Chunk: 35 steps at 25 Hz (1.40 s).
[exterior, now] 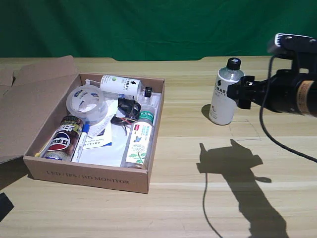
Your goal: Place the white bottle into the box.
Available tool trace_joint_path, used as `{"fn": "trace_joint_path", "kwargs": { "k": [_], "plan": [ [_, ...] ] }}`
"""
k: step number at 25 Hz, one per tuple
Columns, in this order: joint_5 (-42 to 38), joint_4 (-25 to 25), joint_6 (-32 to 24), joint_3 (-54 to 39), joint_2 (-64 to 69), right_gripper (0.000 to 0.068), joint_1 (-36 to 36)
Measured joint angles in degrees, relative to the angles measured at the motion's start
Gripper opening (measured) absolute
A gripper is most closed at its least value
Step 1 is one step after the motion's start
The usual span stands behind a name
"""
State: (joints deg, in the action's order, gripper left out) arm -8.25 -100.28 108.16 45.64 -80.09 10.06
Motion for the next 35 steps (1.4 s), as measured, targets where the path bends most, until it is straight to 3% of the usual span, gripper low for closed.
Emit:
{"fn": "trace_joint_path", "kwargs": {
  "k": [5, 7, 14, 35],
  "plan": [
    [19.2, 0.7, -0.9, 4.3, -7.6, 0.067, 11.2],
    [22.8, 1.0, 0.7, 5.2, -9.9, 0.067, 12.5],
    [26.1, 1.5, 10.1, 6.4, -14.8, 0.067, 12.4],
    [32.6, 1.6, 10.9, 18.1, -32.1, 0.0652, 12.4]
  ]
}}
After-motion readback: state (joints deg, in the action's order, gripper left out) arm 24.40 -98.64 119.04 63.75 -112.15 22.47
